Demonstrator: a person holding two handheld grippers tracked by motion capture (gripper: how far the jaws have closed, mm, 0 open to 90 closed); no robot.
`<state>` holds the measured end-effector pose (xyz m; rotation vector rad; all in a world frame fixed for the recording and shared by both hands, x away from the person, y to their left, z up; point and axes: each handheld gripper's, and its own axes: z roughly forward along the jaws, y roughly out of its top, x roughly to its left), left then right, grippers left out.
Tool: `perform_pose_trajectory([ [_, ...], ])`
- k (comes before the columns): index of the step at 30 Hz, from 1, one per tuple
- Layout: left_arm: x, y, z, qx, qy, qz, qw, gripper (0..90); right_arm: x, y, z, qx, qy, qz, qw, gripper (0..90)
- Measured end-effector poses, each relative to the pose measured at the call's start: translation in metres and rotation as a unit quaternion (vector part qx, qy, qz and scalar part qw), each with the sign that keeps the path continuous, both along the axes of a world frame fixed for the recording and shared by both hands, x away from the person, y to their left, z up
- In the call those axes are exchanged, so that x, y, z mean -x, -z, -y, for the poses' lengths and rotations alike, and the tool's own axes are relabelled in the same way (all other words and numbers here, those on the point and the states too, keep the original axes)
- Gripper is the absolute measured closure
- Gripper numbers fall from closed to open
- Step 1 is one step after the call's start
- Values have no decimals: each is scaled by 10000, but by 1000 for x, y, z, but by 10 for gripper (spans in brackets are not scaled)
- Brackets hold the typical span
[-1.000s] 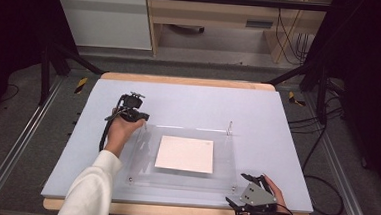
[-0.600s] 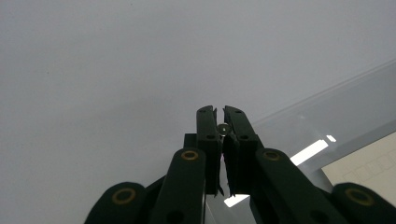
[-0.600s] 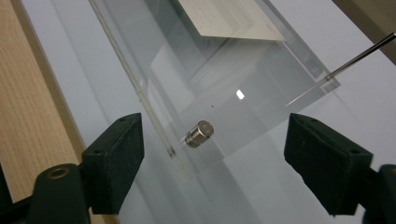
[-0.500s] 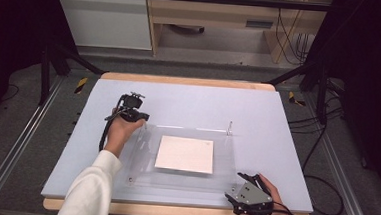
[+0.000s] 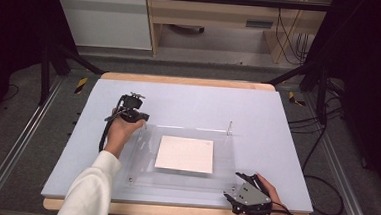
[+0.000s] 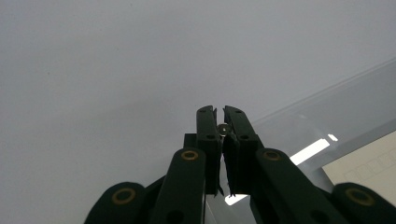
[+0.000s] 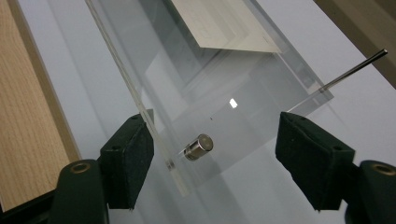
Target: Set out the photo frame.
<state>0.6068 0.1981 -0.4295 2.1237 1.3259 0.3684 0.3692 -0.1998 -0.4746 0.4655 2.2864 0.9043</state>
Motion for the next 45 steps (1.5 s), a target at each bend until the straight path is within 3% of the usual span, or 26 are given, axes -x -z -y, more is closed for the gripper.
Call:
perform_pose_trajectory([
  [6, 2, 0, 0, -36, -3, 15, 10000, 847, 3, -1, -2, 52, -162, -108, 9998, 427],
  [17, 3, 0, 1, -87, -10, 94, 9999, 838, 6, -4, -4, 68, -219, 3, 9997, 474],
  [20, 6, -1, 2, -169, -7, 274, 9995, 801, 6, -5, -4, 37, -221, -24, 9997, 483],
  [29, 38, -29, 2, -296, 209, 993, 9944, 634, 8, -10, -5, -114, -244, 5, 9996, 511],
  [36, 83, -48, 11, -323, 720, 1474, 9859, 539, 7, -13, -3, -140, -176, 51, 9997, 521],
  [42, 132, -50, 14, -418, 1300, 1804, 9741, 448, 7, -14, -2, -152, -143, 93, 9997, 527],
  [44, 146, -47, 14, -497, 1500, 1931, 9684, 434, 7, -14, -2, -157, -139, 95, 9997, 527],
  [45, 154, -46, 14, -463, 1564, 1898, 9682, 430, 7, -15, -2, -158, -133, 95, 9997, 527],
])
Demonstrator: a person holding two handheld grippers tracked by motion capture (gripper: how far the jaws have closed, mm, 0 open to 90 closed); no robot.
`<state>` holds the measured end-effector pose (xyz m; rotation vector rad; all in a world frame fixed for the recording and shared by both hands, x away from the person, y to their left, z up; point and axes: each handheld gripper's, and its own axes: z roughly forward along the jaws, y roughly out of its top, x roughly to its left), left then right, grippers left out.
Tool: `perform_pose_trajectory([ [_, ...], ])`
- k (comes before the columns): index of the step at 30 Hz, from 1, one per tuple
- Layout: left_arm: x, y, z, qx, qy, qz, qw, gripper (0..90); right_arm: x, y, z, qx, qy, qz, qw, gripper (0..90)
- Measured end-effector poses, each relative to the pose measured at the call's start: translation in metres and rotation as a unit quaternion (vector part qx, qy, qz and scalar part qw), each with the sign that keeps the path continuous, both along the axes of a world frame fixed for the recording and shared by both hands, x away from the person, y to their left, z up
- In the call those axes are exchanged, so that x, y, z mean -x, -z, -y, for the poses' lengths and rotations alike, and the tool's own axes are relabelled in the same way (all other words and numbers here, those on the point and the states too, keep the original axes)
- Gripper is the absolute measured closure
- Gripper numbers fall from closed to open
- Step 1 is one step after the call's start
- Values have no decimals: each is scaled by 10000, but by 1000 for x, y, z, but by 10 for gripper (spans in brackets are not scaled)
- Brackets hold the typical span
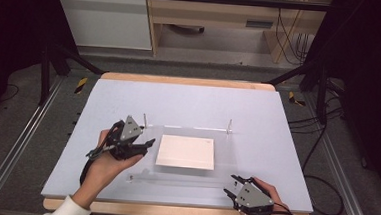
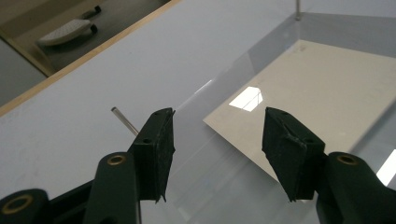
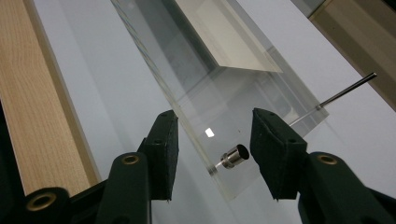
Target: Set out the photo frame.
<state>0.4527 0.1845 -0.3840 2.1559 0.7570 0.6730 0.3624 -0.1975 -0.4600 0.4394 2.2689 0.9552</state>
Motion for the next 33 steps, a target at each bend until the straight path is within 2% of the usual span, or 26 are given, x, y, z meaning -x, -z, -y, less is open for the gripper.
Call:
perform_pose_trajectory([
  [5, 33, 7, -4, 0, 364, 116, 9993, 377, 0, -1, 0, -16, 4, 19, 10000, 530],
  [11, 58, 16, 2, -320, 775, 395, 9957, 306, 0, 0, 0, 21, 27, 9, 10000, 530],
  [14, 67, 23, 7, -493, 993, 401, 9930, 286, 0, -2, 1, -46, 54, 47, 10000, 534],
  [18, 73, 34, 14, -845, 1176, 459, 9884, 269, 0, -3, 1, -82, 70, 54, 9999, 535],
  [20, 74, 38, 15, -961, 1272, 441, 9862, 270, 0, -3, 1, -72, 88, 45, 9999, 535],
  [21, 74, 38, 15, -961, 1272, 441, 9862, 274, 0, -3, 1, -72, 88, 45, 9999, 535],
  [22, 75, 42, 15, -1109, 1300, 468, 9842, 278, 0, -4, 0, -95, 118, 46, 9999, 535],
  [25, 77, 47, 16, -1222, 1369, 419, 9821, 301, 0, -7, 1, -178, 164, 45, 9997, 535],
  [28, 78, 50, 18, -1347, 1403, 516, 9795, 326, -1, -10, 1, -227, 207, 38, 9995, 536],
  [33, 76, 49, 20, -1405, 1386, 611, 9784, 409, -1, -14, 0, -256, 250, 12, 9994, 537],
])
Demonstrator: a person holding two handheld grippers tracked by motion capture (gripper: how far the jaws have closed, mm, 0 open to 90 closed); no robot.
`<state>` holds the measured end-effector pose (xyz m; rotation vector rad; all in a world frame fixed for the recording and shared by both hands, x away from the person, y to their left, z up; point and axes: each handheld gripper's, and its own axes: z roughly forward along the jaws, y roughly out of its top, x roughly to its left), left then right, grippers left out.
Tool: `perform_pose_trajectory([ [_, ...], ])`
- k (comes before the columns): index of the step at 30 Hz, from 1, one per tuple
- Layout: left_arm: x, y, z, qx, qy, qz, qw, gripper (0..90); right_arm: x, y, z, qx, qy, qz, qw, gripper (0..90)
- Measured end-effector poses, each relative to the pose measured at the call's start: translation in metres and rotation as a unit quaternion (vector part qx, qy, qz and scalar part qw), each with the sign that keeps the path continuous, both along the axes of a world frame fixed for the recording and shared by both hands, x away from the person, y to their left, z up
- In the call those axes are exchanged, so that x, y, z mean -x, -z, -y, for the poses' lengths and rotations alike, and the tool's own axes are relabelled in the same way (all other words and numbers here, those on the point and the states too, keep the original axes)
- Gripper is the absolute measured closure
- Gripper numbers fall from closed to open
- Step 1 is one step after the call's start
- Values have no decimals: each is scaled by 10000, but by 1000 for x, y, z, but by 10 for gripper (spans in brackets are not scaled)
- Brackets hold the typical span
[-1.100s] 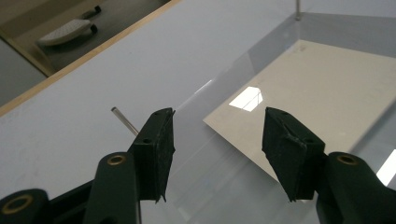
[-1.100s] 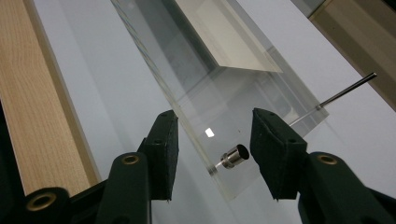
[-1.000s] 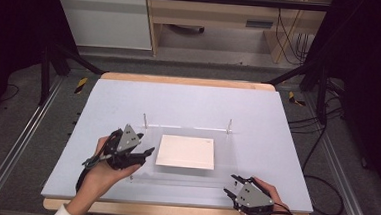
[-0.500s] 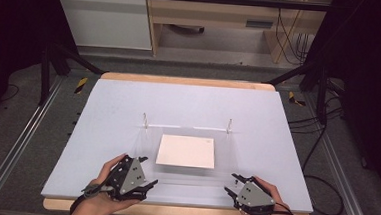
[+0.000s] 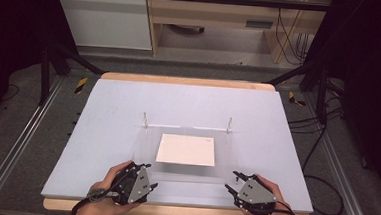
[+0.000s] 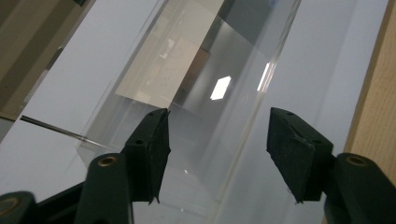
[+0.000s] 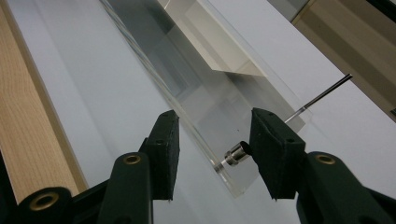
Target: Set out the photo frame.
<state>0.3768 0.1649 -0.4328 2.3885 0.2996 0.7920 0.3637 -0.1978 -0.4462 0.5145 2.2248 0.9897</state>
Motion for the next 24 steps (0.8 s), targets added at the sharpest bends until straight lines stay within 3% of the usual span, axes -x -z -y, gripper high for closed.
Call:
perform_pose_trajectory([
  [9, -9, 4, 1, -39, -125, 75, 9999, 459, -1, -4, -1, -3, 30, -67, 10000, 538],
  [12, -9, 4, 5, -124, -120, 223, 9996, 505, -1, -5, -1, -11, 29, -58, 10000, 540],
  [21, -8, 0, 5, 15, -251, 302, 9992, 533, -2, -7, 2, -190, -33, -44, 9998, 539],
  [24, -9, -1, 4, 39, -249, 294, 9992, 534, -2, -7, 3, -235, -29, 5, 9997, 500],
])
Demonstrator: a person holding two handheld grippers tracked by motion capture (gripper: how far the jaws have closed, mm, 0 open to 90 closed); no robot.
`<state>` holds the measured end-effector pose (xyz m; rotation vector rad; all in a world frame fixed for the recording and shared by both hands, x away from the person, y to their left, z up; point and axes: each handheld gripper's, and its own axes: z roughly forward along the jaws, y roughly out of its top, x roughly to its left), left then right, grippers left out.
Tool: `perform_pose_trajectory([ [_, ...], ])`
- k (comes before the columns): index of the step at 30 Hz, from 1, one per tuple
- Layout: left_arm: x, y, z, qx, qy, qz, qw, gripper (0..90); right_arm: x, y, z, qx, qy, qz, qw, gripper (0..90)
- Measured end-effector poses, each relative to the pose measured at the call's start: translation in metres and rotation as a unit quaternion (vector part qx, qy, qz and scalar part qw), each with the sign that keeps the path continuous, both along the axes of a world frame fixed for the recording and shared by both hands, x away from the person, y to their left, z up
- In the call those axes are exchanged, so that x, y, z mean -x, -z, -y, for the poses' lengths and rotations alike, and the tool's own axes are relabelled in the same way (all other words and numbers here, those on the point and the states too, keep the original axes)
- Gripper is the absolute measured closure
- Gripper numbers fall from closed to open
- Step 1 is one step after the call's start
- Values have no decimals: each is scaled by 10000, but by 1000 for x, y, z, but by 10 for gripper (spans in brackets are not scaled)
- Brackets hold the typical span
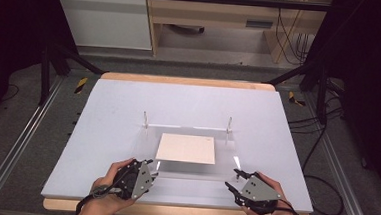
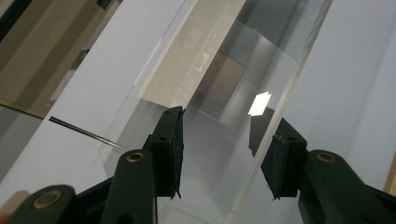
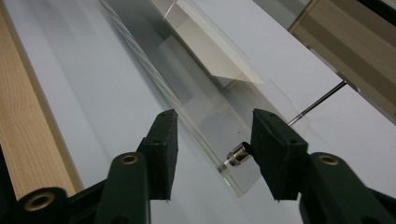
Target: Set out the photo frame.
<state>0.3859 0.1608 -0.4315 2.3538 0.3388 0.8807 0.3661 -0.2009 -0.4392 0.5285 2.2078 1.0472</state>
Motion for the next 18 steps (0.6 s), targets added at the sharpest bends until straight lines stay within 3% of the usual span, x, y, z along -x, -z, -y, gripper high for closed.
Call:
perform_pose_trajectory([
  [4, -1, -1, 0, 7, -40, -1, 10000, 536, -2, 3, 4, 168, 73, 6, 9998, 423],
  [9, -2, -2, -2, 44, -38, -2, 10000, 536, -9, 8, 7, 257, 144, 11, 9996, 423],
  [14, -2, -1, -2, 12, -36, -29, 10000, 534, -14, 9, 6, 266, 149, 97, 9995, 501],
  [18, -3, -5, -3, 122, -54, -58, 9999, 535, -14, 6, 7, 264, 132, 203, 9994, 528],
])
